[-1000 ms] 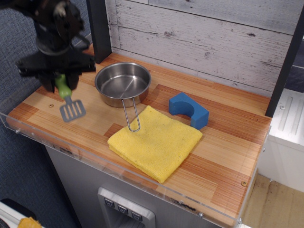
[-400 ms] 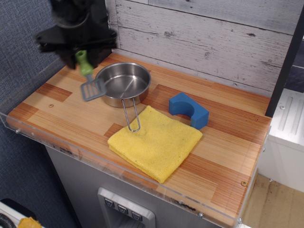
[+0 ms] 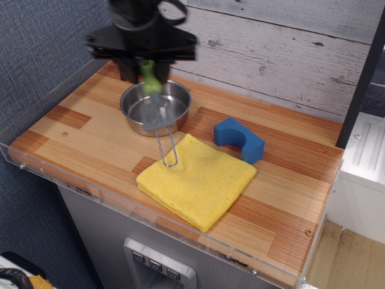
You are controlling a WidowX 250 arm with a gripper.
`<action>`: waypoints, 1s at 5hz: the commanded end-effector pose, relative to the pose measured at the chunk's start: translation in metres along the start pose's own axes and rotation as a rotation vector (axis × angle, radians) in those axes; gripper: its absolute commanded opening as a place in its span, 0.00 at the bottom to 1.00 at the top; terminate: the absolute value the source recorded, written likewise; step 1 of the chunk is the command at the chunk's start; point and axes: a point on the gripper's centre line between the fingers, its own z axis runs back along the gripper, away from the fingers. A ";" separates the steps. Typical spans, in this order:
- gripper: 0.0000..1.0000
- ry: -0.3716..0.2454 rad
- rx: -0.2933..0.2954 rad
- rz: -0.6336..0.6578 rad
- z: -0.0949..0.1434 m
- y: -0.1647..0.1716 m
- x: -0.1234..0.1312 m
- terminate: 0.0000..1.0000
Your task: Place the green spatula at the edge of the table.
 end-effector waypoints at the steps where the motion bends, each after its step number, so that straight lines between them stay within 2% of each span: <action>1: 0.00 -0.016 -0.049 -0.078 0.007 -0.023 -0.012 0.00; 3: 0.00 0.024 -0.110 -0.188 -0.012 -0.061 -0.035 0.00; 5: 0.00 0.051 -0.147 -0.270 -0.020 -0.084 -0.058 0.00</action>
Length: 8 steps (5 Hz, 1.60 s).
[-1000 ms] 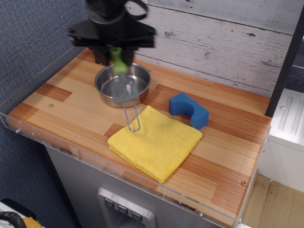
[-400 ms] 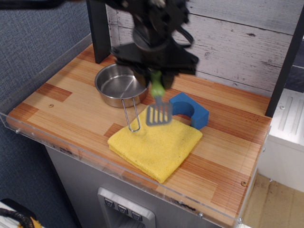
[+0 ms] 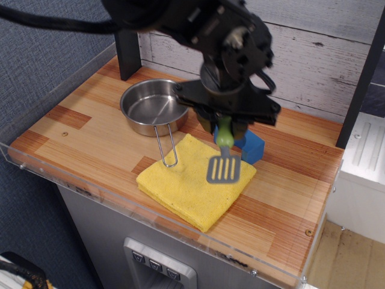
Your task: Place the green spatula at the edge of the table.
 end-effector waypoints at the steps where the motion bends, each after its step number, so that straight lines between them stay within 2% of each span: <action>1: 0.00 0.020 -0.045 -0.081 -0.004 -0.024 -0.024 0.00; 4: 0.00 0.091 -0.050 -0.138 -0.038 -0.040 -0.053 0.00; 5: 0.00 0.105 -0.052 -0.142 -0.043 -0.043 -0.056 0.00; 6: 1.00 0.121 -0.052 -0.150 -0.044 -0.047 -0.054 0.00; 8: 1.00 0.123 -0.067 -0.124 -0.043 -0.045 -0.052 0.00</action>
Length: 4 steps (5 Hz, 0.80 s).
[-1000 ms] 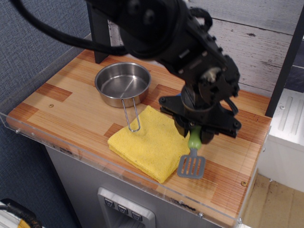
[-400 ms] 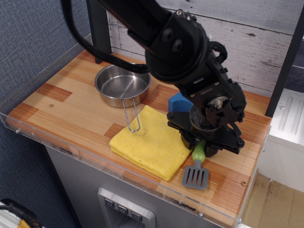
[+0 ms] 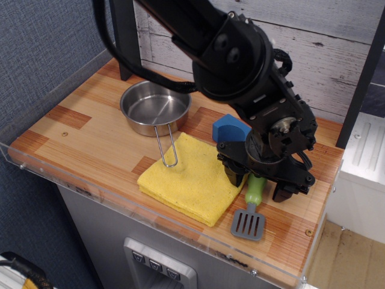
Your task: Place the green spatula at the edge of the table.
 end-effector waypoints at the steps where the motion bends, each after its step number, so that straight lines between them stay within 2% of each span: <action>1: 1.00 -0.023 -0.028 0.019 0.015 0.008 -0.002 0.00; 4: 1.00 -0.159 -0.041 0.115 0.065 0.048 0.025 0.00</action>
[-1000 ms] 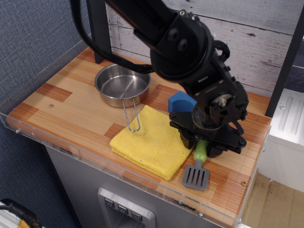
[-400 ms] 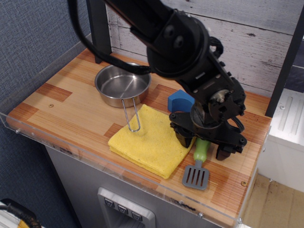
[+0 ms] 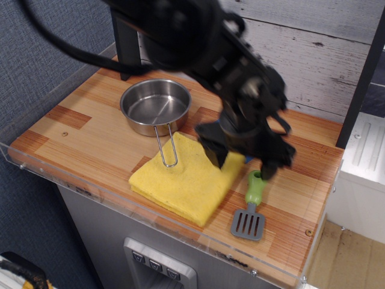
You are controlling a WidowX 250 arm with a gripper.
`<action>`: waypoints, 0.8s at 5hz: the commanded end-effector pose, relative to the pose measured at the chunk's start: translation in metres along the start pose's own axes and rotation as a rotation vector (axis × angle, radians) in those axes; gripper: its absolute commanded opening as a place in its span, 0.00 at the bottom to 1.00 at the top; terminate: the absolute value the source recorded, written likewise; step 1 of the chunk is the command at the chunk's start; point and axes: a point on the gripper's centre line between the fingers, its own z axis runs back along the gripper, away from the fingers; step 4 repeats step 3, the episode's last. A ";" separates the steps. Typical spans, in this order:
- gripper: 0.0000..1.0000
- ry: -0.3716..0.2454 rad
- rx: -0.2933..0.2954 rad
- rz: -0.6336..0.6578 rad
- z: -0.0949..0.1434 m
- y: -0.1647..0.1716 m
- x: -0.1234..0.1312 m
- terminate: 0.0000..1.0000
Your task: Place the green spatula at the edge of the table.
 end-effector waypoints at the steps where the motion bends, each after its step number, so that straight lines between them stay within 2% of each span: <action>1: 1.00 -0.108 -0.003 0.058 0.044 0.023 0.019 0.00; 2: 1.00 -0.153 0.008 0.090 0.059 0.035 0.031 0.00; 3: 1.00 -0.216 0.025 0.139 0.077 0.051 0.041 1.00; 4: 1.00 -0.216 0.025 0.139 0.077 0.051 0.041 1.00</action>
